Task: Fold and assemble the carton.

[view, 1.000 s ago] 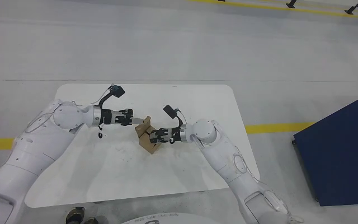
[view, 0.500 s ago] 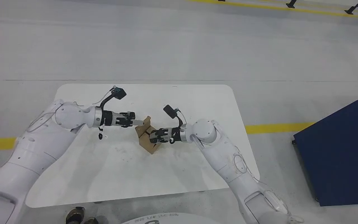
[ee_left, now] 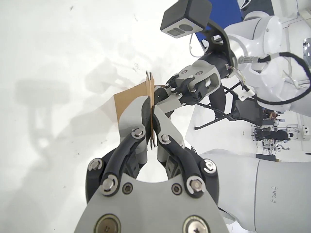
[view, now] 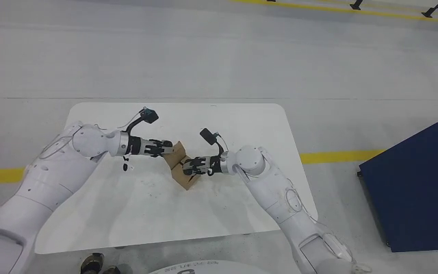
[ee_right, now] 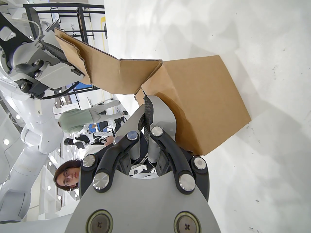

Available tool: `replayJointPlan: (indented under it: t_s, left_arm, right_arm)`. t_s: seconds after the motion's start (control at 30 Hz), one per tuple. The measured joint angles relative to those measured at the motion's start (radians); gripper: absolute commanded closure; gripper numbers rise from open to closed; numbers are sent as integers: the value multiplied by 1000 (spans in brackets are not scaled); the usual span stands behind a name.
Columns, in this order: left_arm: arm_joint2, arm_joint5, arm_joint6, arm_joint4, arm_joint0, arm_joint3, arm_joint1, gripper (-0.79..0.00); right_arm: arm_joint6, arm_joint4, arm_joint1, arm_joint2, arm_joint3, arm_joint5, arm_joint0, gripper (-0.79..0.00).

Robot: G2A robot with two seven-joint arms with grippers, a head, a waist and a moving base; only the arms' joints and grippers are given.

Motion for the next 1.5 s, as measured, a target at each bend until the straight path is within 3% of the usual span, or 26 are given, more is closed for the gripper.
replayJointPlan:
  t_s: [0.27,0.33,0.37,0.4,0.43,0.57,0.67,0.87,1.03,1.23,1.5]
  left_arm:
    - [5,9,15,34,3,-14,-2,0]
    - [0,9,18,34,6,-21,-1,-425]
    - [-4,7,20,32,9,-24,1,-745]
    - [-8,4,21,29,11,-26,2,-785]
    - [-13,0,23,25,13,-27,3,-785]
    - [-45,-11,28,6,19,-22,13,-514]
    - [-68,-20,30,-7,25,-19,21,-388]
    - [-98,-29,26,-18,42,-28,34,-366]
    - [-113,-17,34,-18,43,-14,38,-360]
    - [-88,58,33,13,11,46,25,-354]
    - [1,73,-69,15,-35,99,-14,-372]
  right_arm:
    - [0,0,0,0,0,0,0,0]
    - [0,0,0,0,0,0,0,0]
    - [0,0,0,0,0,0,0,0]
    - [0,0,0,0,0,0,0,0]
    - [0,0,0,0,0,0,0,0]
    - [-1,1,0,0,-1,-1,-1,0]
    - [-10,45,5,25,-22,-62,-29,0]
    - [79,137,33,122,-76,-212,-113,0]
    - [224,87,58,152,-94,-234,-138,0]
    - [225,-70,67,110,-82,-103,-114,0]
    - [141,-44,54,52,-6,22,-31,0]
